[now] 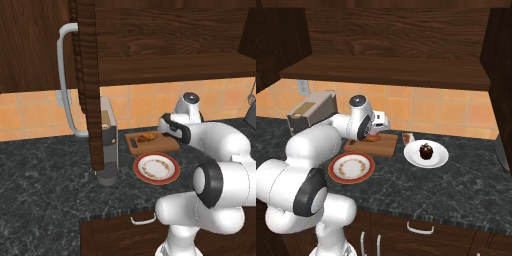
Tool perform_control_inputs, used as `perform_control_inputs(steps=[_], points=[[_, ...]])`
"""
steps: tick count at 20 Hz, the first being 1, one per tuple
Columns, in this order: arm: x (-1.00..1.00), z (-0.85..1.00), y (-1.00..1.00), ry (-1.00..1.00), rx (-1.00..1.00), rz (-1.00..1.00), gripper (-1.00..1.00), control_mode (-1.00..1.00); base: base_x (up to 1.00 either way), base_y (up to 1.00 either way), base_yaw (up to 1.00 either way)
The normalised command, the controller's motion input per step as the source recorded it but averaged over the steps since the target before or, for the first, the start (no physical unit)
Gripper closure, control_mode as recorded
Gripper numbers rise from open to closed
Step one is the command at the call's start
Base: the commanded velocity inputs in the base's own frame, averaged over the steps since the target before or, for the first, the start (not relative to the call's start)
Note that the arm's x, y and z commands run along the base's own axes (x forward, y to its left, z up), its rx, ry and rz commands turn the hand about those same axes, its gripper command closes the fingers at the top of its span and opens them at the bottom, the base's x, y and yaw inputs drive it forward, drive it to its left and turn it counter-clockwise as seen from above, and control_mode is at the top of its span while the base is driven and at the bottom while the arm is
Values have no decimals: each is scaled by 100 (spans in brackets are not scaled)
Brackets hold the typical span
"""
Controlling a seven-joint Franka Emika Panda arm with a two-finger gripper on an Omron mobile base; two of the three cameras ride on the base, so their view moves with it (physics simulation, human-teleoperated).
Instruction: From the different types of pastries on the counter, select a croissant and place it on the cutting board. Then retrieve a jar of jam from the cabinet and place it alongside the croissant on the cutting board.
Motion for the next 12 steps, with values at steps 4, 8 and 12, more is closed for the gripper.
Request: perform_control_inputs(steps=[4,8,12], points=[[68,-4,0,0,0,0,100,-100,0,0,0],[42,-3,0,0,0,0,100,-100,0,0,0],[1,-1,0,0,0,0,100,-100,0,0,0]])
